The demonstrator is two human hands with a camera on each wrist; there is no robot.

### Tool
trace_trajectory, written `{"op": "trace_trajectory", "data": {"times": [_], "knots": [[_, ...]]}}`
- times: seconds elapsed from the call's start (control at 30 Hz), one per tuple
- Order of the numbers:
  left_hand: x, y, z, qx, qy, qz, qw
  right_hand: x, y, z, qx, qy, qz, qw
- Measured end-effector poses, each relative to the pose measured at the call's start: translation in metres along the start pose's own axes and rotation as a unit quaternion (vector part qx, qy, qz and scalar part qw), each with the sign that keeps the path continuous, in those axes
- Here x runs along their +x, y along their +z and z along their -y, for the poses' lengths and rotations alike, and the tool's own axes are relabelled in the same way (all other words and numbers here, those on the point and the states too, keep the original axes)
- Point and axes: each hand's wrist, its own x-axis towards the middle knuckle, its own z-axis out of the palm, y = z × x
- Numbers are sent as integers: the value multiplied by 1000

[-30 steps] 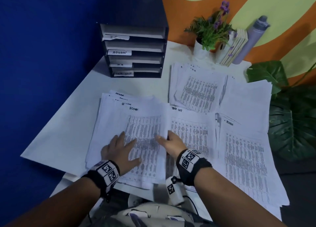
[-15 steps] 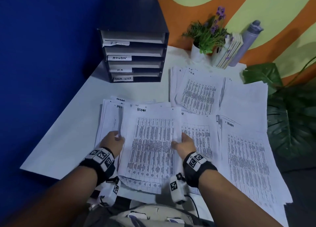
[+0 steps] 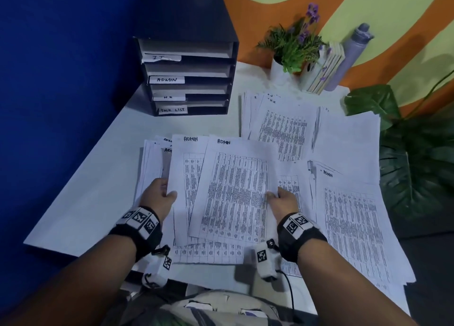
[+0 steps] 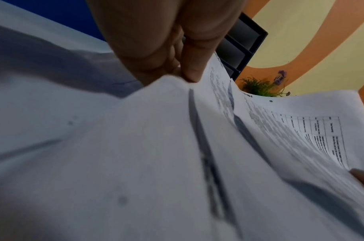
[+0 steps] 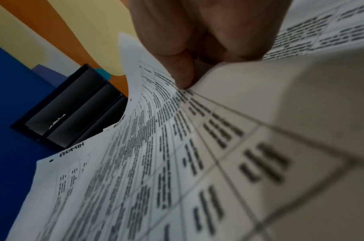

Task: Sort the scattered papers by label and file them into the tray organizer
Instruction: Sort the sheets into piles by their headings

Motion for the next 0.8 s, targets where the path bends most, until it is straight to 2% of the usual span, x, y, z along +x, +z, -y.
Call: {"op": "trace_trajectory", "data": {"times": [0.2, 0.4, 0.63, 0.8], "knots": [[1, 3, 3, -28, 32, 16, 999, 19, 14, -18, 38, -8, 35, 999], [8, -1, 3, -9, 10, -40, 999, 24, 6, -18, 33, 4, 6, 999], [7, 3, 0, -11, 2, -26, 1000, 7, 7, -14, 46, 1, 70, 997], [4, 8, -12, -17, 4, -57, 998, 15, 11, -18, 25, -11, 5, 1000]]}}
